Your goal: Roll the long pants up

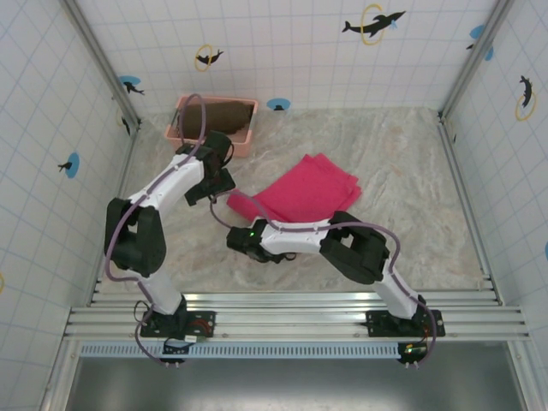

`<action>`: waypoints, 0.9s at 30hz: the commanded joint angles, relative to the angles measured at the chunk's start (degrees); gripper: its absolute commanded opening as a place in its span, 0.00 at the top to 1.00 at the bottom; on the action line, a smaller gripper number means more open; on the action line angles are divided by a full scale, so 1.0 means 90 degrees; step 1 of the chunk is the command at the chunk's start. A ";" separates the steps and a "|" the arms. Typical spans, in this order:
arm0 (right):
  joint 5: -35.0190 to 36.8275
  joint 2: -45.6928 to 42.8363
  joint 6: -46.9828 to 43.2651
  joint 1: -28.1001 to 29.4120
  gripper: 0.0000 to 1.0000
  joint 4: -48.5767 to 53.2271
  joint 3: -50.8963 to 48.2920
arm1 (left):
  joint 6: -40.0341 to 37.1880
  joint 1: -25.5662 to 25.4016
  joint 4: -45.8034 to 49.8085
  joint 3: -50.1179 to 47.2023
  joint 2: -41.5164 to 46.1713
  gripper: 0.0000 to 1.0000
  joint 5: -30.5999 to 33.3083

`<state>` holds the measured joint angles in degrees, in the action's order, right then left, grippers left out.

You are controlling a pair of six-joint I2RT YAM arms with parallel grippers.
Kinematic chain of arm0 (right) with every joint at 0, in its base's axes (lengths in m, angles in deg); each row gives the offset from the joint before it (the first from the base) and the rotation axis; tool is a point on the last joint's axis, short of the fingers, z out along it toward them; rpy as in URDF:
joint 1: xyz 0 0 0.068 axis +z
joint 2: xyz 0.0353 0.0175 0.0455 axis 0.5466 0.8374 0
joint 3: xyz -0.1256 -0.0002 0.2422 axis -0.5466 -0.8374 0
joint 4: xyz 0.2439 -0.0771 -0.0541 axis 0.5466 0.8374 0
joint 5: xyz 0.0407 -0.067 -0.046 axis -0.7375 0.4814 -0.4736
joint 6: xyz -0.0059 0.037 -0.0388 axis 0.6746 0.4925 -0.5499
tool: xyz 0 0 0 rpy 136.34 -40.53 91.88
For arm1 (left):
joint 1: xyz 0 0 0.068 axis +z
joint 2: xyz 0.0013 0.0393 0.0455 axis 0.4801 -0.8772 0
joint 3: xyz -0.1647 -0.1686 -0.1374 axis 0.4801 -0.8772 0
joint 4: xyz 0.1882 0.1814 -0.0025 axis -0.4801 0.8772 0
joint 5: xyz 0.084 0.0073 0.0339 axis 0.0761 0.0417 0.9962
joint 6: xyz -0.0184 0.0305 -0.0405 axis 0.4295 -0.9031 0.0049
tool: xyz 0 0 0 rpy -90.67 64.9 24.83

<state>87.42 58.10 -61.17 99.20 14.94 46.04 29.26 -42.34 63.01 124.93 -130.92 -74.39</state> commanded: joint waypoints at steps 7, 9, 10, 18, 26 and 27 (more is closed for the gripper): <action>-0.4003 0.0370 0.0406 -0.0788 1.00 -0.2072 -0.1002 | 0.0019 -0.0051 -0.0569 -0.1317 0.0718 0.03 -0.0140; -0.4273 0.0380 0.0526 -0.0885 1.00 -0.2313 -0.1128 | 0.0017 -0.0046 -0.0598 -0.1344 0.0713 0.03 -0.0177; -0.4387 0.0391 0.0585 -0.0925 1.00 -0.2431 -0.1184 | 0.0028 -0.0045 -0.0620 -0.1344 0.0709 0.03 -0.0209; -0.4660 0.0597 0.0691 -0.0937 1.00 -0.2930 -0.1270 | 0.0114 -0.0042 -0.1281 -0.1408 0.0739 0.03 -0.0667; -0.4591 0.0979 0.0282 -0.0820 1.00 -0.2721 -0.0869 | 0.0217 -0.0037 -0.0741 -0.1241 0.1120 0.03 -0.0100; -0.4634 0.1020 0.0282 -0.0836 1.00 -0.2702 -0.0850 | 0.0242 -0.0034 -0.0658 -0.1231 0.1212 0.03 -0.0004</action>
<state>53.93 56.59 -57.85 90.28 -19.20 43.27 30.20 -42.54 53.34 113.13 -123.07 -77.74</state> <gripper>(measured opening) 0.221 0.974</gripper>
